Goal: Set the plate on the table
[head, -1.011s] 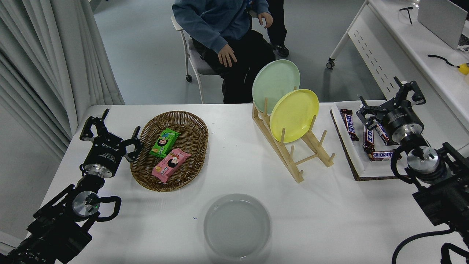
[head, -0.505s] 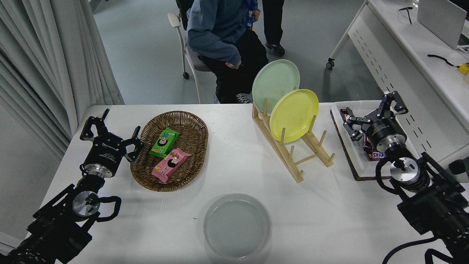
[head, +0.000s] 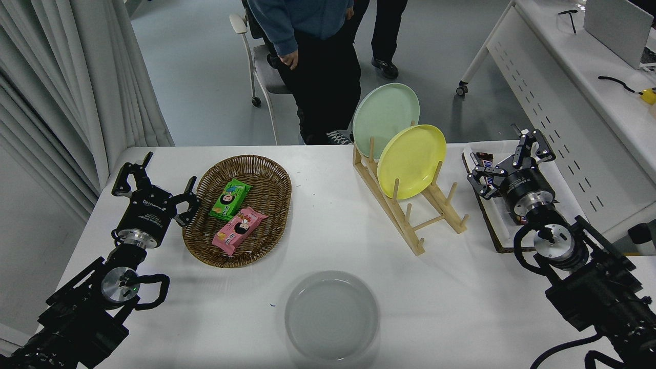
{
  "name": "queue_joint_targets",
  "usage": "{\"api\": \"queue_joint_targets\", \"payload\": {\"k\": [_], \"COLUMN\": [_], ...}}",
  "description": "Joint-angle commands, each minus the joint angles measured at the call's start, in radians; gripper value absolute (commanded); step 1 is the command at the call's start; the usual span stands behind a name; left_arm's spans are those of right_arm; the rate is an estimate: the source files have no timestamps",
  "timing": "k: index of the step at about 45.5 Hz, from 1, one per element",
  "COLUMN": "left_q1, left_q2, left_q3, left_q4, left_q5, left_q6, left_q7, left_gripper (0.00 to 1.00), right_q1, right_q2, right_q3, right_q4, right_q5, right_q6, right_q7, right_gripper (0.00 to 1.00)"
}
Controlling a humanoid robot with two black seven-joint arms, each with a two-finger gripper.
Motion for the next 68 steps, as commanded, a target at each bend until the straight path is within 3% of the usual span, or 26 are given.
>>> {"api": "queue_joint_targets", "payload": {"k": [1, 26, 68], "left_q1": [0.000, 0.000, 0.000], "left_q2": [0.000, -0.001, 0.000], "left_q3": [-0.001, 0.001, -0.001], "left_q4": [0.001, 0.001, 0.001], "left_q5": [0.000, 0.000, 0.000], "left_q6": [0.000, 0.000, 0.000], "left_q7": [0.000, 0.000, 0.000], "left_gripper": [1.00, 1.00, 1.00], "right_q1": [-0.048, -0.092, -0.091], "right_q2": [-0.010, 0.047, 0.025], "right_q3": [0.005, 0.063, -0.023], "right_q4": [0.026, 0.014, 0.017], "right_q5": [-0.005, 0.000, 0.014], "right_q6": [0.002, 0.005, 0.005], "right_q7": [0.001, 0.021, 0.024], "right_gripper": [1.00, 1.00, 1.00]}}
